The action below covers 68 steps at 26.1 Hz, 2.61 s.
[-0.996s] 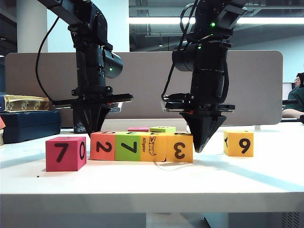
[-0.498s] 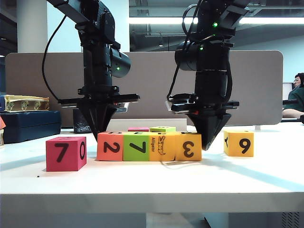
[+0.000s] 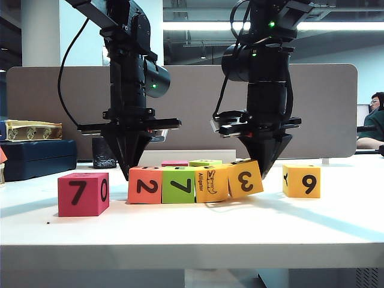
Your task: Select the appropriate blocks from the scattered letter blocks on the table and arrange them in a row to spell out "DEEP".
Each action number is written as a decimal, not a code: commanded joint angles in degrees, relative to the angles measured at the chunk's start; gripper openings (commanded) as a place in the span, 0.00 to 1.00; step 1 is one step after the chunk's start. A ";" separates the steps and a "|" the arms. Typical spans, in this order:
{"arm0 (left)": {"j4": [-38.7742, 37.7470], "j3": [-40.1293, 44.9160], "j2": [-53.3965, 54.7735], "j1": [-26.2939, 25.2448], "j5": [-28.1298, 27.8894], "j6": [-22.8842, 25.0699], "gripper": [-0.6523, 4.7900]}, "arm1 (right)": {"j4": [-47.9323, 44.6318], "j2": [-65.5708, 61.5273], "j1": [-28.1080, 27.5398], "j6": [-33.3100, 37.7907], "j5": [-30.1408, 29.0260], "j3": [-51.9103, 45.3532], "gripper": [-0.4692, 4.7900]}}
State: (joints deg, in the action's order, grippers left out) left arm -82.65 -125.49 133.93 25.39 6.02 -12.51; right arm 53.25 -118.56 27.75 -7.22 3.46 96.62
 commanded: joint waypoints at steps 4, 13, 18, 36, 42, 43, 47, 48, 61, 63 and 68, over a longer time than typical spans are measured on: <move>0.33 -0.15 -0.31 1.07 3.80 1.57 0.11 | -2.54 0.28 0.98 -0.31 -4.70 0.42 0.09; 0.35 -0.15 -0.31 1.01 1.95 3.10 0.11 | -2.36 0.28 0.98 -0.26 -4.87 0.35 0.09; 0.35 -0.17 -0.31 0.90 -3.48 3.10 0.11 | -2.56 0.28 0.96 0.59 -4.68 0.35 0.09; 0.39 -0.20 -0.44 -0.46 -5.53 3.08 0.11 | -2.93 0.26 0.92 1.40 -3.15 0.35 0.09; 0.42 -0.24 -1.33 -0.46 -10.40 4.00 0.11 | -2.91 0.20 0.92 1.44 -3.10 0.33 0.09; 0.52 -0.26 -1.66 -0.46 -12.44 3.93 0.11 | -2.93 0.20 0.87 1.51 -1.68 0.33 0.09; 0.94 -0.24 -1.79 -0.46 -11.61 3.96 0.11 | -2.69 0.20 0.87 1.46 -0.42 0.35 0.09; 0.90 -0.22 -1.79 -0.46 -10.64 4.00 0.11 | -2.54 0.20 0.87 1.46 -0.35 0.35 0.09; 0.48 -0.15 -1.70 -0.44 -4.44 3.93 0.11 | -2.12 0.17 0.87 1.46 -0.59 0.33 0.09; 0.48 -0.15 -1.68 -0.44 -4.90 2.73 0.11 | -2.14 0.17 0.87 1.46 -0.37 0.33 0.09; 0.48 -0.15 -1.68 -0.44 -4.85 1.84 0.16 | -2.32 0.09 0.87 1.49 -0.61 0.33 0.09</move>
State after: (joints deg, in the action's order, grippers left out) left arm -82.17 -125.56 132.42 24.64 -0.23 -10.17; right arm 52.12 -118.61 28.25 -5.89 3.92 96.60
